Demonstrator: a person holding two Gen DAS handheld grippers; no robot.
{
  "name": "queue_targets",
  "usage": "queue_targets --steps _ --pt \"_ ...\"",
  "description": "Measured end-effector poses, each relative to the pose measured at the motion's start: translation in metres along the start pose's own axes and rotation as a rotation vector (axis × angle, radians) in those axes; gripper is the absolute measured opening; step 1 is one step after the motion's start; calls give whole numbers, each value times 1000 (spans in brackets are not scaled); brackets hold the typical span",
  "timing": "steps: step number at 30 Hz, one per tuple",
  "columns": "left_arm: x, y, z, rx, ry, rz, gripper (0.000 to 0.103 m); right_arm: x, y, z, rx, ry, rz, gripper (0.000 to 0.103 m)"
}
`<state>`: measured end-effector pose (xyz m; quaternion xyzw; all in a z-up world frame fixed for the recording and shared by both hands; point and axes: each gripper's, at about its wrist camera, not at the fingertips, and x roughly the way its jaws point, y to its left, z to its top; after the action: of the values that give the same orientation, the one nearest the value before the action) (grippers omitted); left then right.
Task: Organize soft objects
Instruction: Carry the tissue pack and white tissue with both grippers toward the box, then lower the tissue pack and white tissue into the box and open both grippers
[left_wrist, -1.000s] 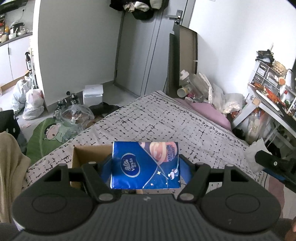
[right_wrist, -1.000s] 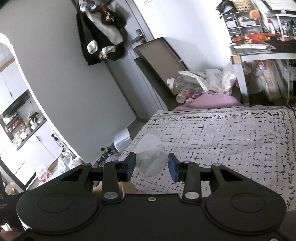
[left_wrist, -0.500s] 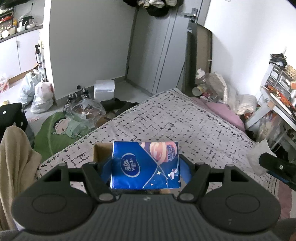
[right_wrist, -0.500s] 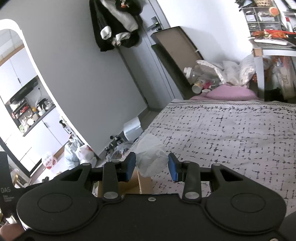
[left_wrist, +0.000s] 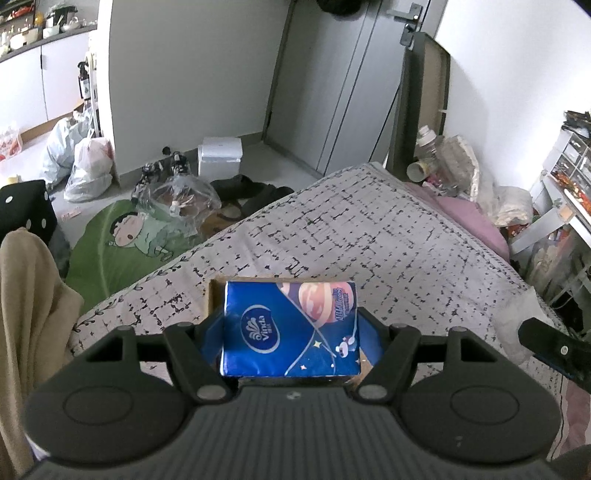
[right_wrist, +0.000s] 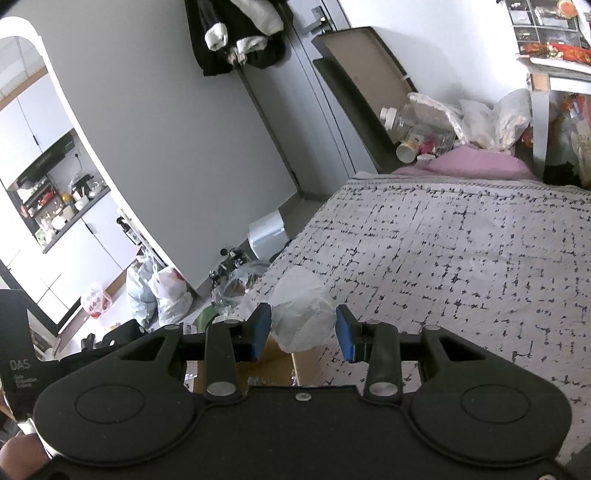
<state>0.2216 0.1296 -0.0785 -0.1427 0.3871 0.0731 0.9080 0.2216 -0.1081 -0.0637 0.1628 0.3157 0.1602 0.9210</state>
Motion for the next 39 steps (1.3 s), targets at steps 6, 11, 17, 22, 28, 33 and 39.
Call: queue_targets --steps 6,11,17,22,28,33,39 --pt "19 10 3 -24 31 4 71 17 5 -4 3 35 5 38" --pt "35 15 5 -28 54 10 71 30 7 -7 15 67 3 38" --pt "55 22 3 -45 96 35 71 44 12 -10 14 95 11 38" --pt "58 33 5 -101 93 6 76 58 20 -12 8 119 32 38" --pt "53 37 11 -105 89 28 77 76 31 -13 20 146 70 38" --pt "45 39 14 -100 85 29 77 82 36 -10 42 153 96 57" --pt "31 36 15 -88 84 31 77 65 23 -8 71 134 70 63"
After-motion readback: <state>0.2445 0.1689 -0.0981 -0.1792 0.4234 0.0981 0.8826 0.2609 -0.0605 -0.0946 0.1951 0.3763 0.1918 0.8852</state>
